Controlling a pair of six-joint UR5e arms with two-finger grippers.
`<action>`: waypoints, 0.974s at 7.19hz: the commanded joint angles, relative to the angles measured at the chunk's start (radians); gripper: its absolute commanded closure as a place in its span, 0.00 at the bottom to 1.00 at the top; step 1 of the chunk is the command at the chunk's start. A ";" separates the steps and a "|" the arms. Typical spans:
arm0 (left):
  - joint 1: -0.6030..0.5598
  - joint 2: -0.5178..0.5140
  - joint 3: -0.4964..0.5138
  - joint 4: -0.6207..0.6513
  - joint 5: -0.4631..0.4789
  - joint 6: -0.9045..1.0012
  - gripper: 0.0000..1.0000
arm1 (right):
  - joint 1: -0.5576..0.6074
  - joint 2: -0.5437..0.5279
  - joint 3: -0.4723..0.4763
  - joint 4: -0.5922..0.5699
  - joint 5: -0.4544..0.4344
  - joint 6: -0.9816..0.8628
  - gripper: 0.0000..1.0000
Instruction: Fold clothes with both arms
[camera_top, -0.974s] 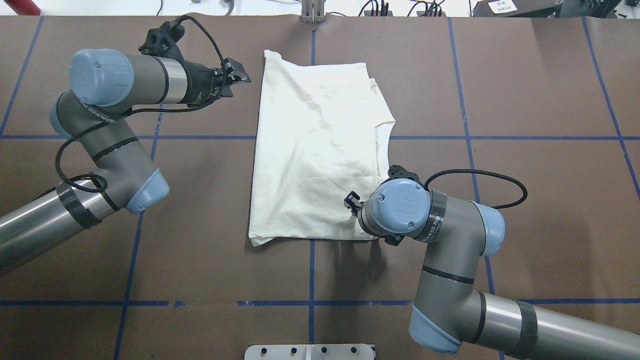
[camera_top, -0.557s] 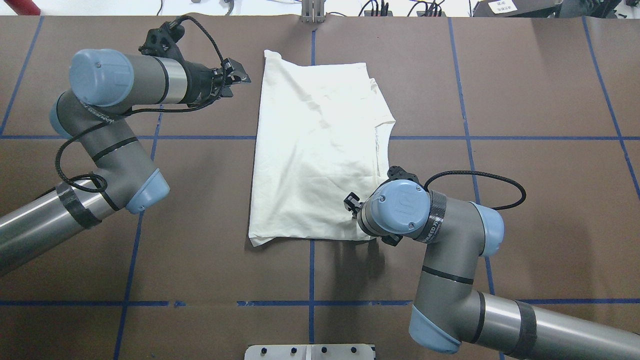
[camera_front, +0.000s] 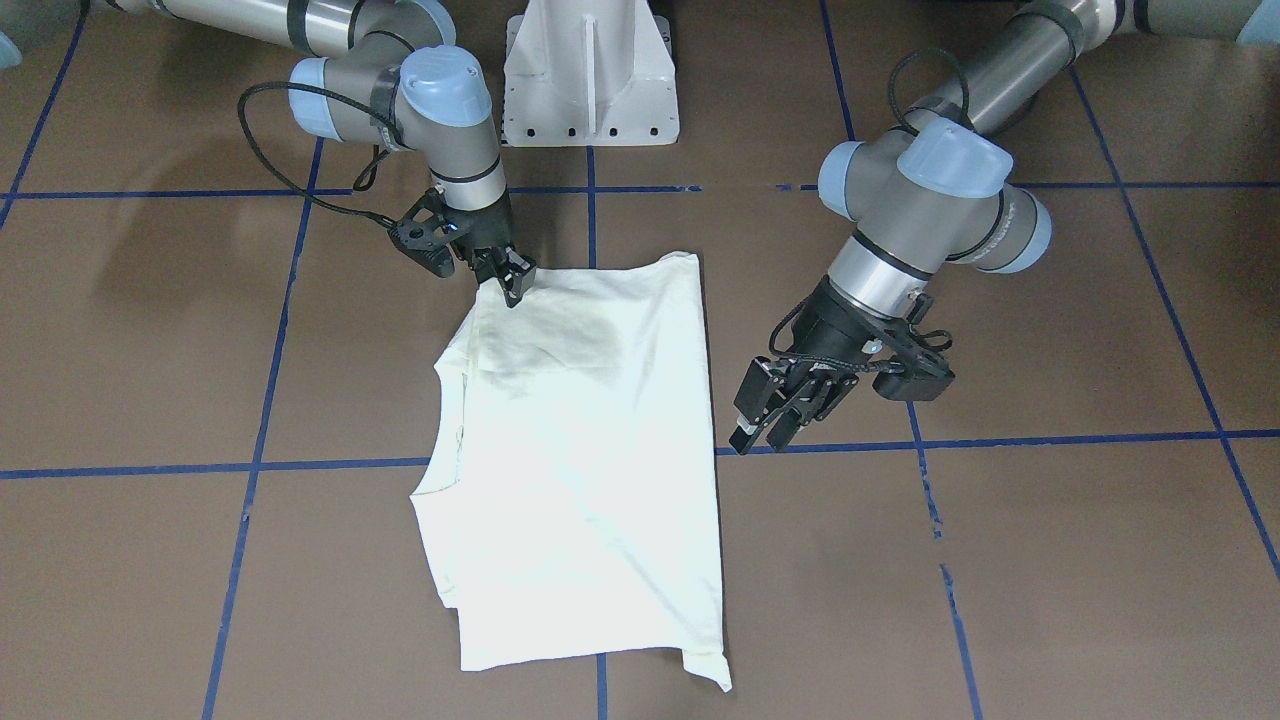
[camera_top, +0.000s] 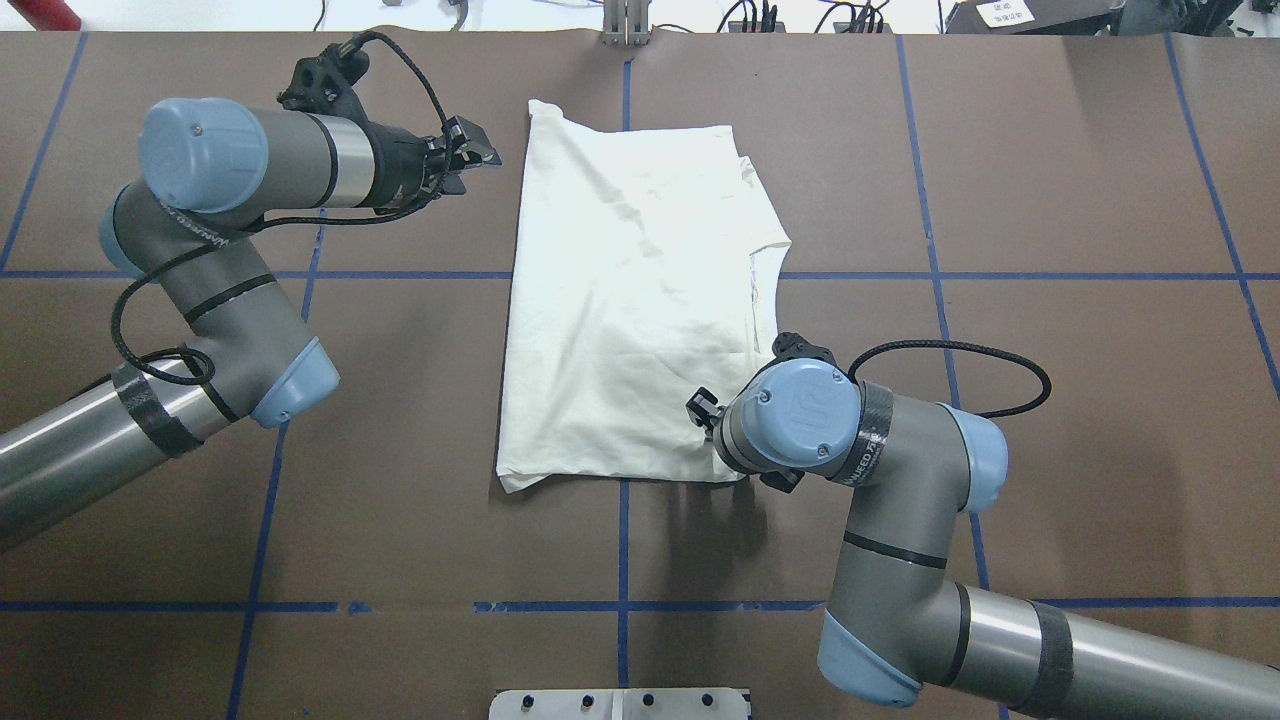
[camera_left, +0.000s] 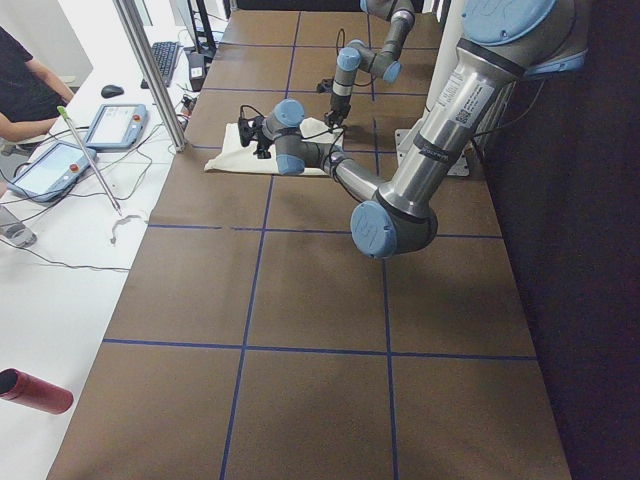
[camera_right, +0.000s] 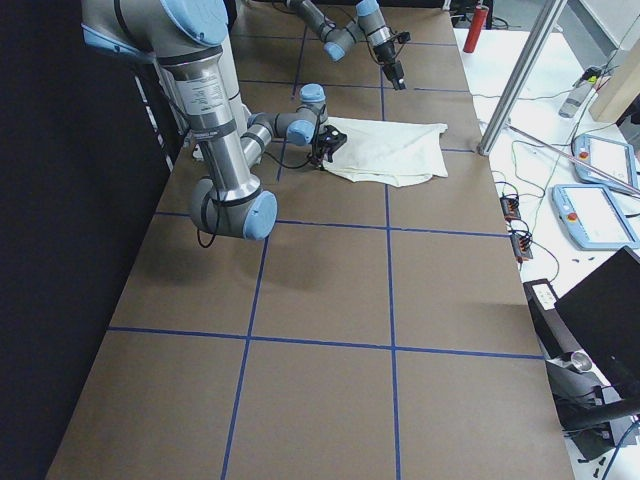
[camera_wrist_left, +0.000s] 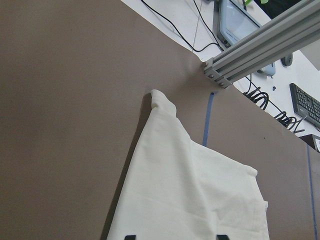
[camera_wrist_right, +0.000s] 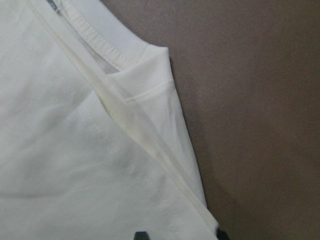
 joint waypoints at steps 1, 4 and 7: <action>0.000 0.001 0.000 0.000 -0.001 0.000 0.38 | 0.002 0.004 0.001 0.000 -0.001 -0.023 1.00; 0.000 0.000 -0.002 0.000 -0.001 0.000 0.38 | 0.003 0.002 0.008 -0.002 -0.001 -0.024 1.00; 0.005 0.057 -0.062 0.002 -0.001 -0.011 0.38 | 0.012 0.004 0.027 -0.003 0.005 -0.026 1.00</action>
